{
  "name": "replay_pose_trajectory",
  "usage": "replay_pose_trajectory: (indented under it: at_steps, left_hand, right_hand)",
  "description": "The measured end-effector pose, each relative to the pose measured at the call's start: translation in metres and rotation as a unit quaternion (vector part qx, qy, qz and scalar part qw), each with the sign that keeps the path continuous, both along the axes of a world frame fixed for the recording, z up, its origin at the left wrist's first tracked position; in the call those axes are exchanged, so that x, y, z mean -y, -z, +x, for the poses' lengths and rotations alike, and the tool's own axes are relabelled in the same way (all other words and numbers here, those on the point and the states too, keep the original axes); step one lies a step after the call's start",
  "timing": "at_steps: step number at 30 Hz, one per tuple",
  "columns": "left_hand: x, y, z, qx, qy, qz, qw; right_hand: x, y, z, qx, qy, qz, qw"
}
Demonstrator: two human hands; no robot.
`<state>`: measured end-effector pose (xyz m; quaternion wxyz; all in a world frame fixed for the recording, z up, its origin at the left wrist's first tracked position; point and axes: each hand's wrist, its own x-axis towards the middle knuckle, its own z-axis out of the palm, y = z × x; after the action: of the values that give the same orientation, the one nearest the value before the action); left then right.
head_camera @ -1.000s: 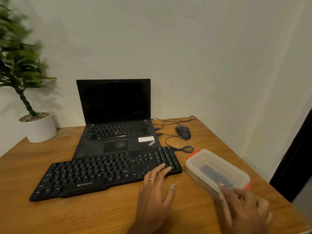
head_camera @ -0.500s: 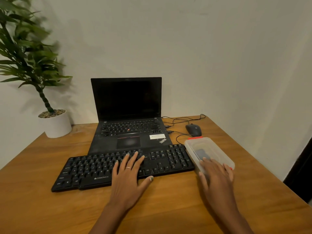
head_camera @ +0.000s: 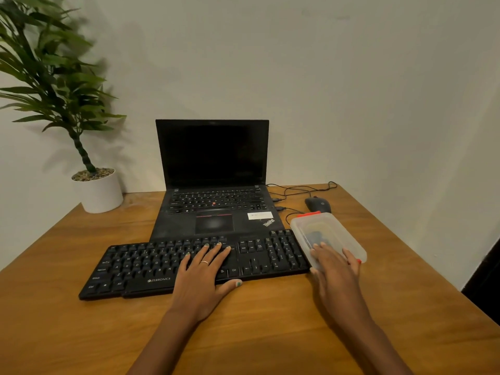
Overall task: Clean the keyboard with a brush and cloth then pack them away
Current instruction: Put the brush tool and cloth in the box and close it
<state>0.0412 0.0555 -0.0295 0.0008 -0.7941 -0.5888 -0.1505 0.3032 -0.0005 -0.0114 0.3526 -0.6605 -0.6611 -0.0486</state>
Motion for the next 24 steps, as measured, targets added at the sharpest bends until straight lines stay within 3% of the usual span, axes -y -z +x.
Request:
replay_pose_trajectory:
  at_steps: [16,24]
  left_hand:
    - [0.003,0.001,-0.003,0.014,0.001,0.016,1.000]
    - [0.005,0.002,-0.004,0.015,-0.012,0.020,1.000]
  right_hand:
    - [-0.005,-0.005,-0.006,-0.040,-0.013,-0.014,0.999]
    - [0.036,-0.026,0.006,0.009,0.081,0.037,0.996]
